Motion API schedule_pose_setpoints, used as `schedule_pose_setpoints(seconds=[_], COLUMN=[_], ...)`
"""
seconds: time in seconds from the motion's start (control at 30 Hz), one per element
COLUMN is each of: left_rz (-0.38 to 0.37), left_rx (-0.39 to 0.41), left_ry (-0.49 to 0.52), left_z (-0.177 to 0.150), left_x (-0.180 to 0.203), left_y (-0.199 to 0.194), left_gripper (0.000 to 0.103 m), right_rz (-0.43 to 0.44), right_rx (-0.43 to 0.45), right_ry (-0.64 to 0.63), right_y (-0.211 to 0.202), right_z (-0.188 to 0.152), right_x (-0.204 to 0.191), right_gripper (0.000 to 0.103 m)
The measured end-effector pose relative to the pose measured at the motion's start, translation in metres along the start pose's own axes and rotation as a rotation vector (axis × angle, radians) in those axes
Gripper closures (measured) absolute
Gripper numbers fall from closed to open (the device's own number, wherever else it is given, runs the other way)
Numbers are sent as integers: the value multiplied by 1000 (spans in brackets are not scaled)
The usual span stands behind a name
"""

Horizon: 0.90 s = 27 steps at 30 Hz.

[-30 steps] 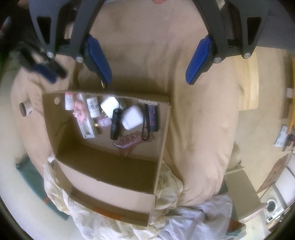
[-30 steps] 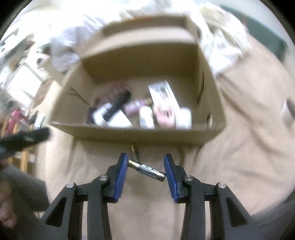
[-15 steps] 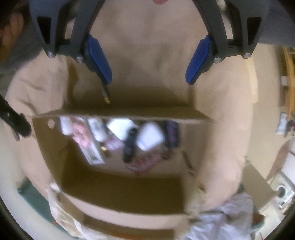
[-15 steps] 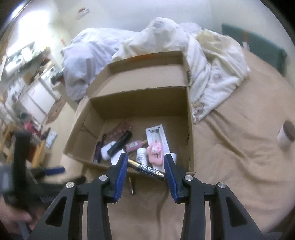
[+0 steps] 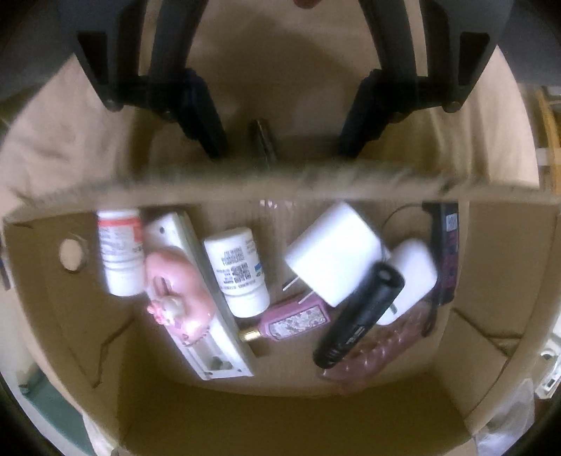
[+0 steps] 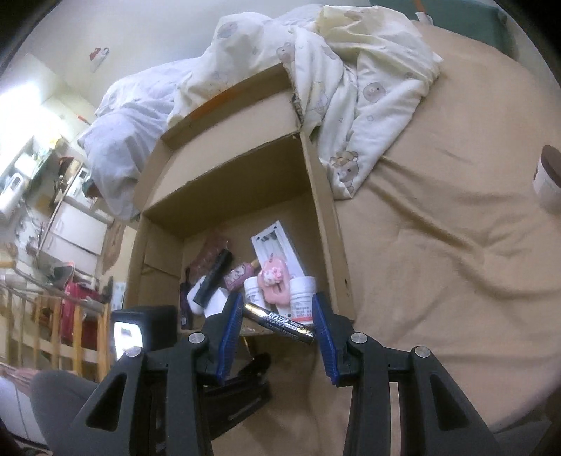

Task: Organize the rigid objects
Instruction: 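Grasp the second gold battery with the left tool while the right tool holds its battery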

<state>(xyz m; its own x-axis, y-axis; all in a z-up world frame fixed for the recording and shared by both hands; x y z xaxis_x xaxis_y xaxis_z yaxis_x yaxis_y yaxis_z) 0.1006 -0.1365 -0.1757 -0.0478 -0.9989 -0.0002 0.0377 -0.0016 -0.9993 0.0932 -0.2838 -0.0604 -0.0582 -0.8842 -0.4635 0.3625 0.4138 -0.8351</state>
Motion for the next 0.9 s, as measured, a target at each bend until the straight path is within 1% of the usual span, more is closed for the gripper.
schedule_pose_setpoints(seconds=[0.03, 0.07, 0.1, 0.13, 0.17, 0.2, 0.27, 0.4, 0.57, 0.63, 0.7, 0.73, 0.9], left_rz=[12, 19, 27, 31, 35, 30, 15, -1, 27, 32, 18, 11, -6], left_rx=[3, 7, 10, 11, 10, 5, -6, -10, -2, -2, -4, 2, 89], left_ry=[6, 11, 24, 37, 43, 40, 38, 50, 64, 60, 39, 35, 38], left_z=[1, 2, 3, 4, 6, 8, 9, 10, -1, -6, -13, -15, -28], left_x=[2, 5, 8, 11, 13, 14, 15, 8, -10, -21, -36, -41, -66], left_y=[1, 1, 0, -1, -2, -3, -3, -6, -12, -15, -23, -28, -73], left_gripper=[45, 55, 59, 67, 80, 89, 93, 94, 94, 94, 94, 94, 94], right_rz=[5, 12, 17, 19, 20, 21, 25, 20, 17, 16, 6, 2, -2], right_rx=[0, 1, 2, 3, 4, 3, -2, -12, -21, -25, -24, -23, -21], right_ry=[4, 9, 11, 11, 12, 13, 15, 7, 14, 18, 10, 6, -2], right_y=[0, -1, -1, -1, -1, -1, 0, 2, 4, 5, 6, 6, 5], right_z=[0, 1, 1, 1, 1, 1, 1, 1, -1, -1, -2, -2, -4], right_x=[1, 1, 1, 1, 1, 1, 1, -1, 1, 2, 0, 0, -2], right_gripper=[61, 61, 61, 61, 61, 61, 61, 61, 61, 61, 61, 61, 61])
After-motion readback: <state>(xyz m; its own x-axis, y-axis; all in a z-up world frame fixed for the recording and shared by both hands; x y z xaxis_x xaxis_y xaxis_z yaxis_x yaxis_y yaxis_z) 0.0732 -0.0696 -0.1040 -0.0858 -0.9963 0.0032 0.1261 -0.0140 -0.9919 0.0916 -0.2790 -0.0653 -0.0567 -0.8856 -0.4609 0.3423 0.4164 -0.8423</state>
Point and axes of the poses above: each gripper's, at about its wrist camera, not at the fingertips, and y roughly the way its jaws point, x to its right, z to its top, the point moved 2 cm from there along y, roughly the way its jaws point, and after that the axes turned 8 degrees about -x, right-handed, at the moved point
